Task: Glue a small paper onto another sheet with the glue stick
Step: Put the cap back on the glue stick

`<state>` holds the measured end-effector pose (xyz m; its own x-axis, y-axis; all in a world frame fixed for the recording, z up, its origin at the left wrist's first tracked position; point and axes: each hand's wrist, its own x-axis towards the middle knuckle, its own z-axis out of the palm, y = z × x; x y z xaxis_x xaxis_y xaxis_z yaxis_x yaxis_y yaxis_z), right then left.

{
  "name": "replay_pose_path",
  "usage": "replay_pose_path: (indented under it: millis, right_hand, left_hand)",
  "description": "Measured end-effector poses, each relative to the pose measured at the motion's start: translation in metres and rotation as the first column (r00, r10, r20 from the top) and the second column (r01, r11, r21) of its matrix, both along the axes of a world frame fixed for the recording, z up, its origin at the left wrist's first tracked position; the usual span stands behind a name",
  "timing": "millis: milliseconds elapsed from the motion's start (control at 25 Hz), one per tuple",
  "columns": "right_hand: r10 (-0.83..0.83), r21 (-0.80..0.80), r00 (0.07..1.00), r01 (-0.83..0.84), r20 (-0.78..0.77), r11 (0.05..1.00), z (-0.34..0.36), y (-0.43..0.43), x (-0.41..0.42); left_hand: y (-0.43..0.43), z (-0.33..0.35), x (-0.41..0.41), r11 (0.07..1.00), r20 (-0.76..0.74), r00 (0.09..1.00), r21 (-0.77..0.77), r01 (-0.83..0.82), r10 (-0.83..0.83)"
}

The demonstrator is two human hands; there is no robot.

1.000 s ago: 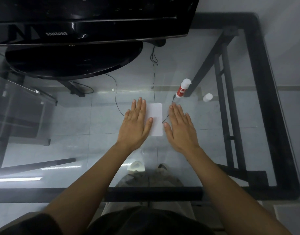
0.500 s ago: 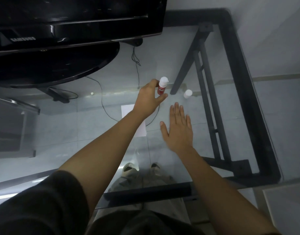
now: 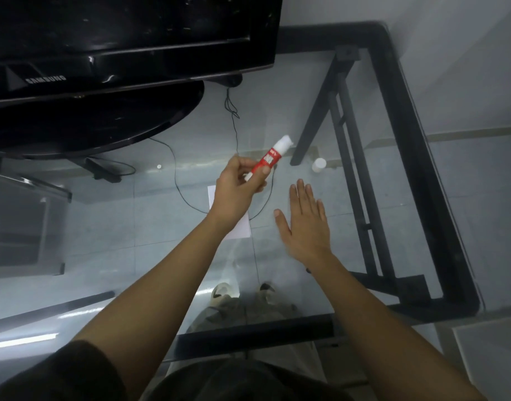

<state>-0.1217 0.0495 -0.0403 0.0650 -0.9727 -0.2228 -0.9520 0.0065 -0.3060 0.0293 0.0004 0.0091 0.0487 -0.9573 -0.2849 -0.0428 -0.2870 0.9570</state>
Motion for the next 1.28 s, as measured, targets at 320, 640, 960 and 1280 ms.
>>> replay_pose_path:
  millis: [320,640,960,1280]
  right_hand:
    - [-0.27,0.173,0.537,0.224,0.799,0.959,0.079,-0.034,0.024]
    - [-0.311,0.246,0.288,0.242,0.906,0.939,0.095,-0.037,0.032]
    - [-0.27,0.226,0.258,0.188,0.928,0.956,0.103,-0.04,0.032]
    - [-0.265,0.209,0.278,0.217,0.923,0.954,0.107,-0.046,0.033]
  left_hand:
    - [0.033,0.017,0.016,0.996,-0.044,0.998,-0.083,0.032,-0.036]
    - [0.045,0.027,0.025,0.999,-0.241,0.97,-0.043,-0.006,-0.005]
    - [0.034,0.042,0.028,0.946,-0.627,0.772,0.303,0.115,0.107]
    - [0.027,0.047,0.026,0.968,-0.397,0.918,0.233,0.098,0.002]
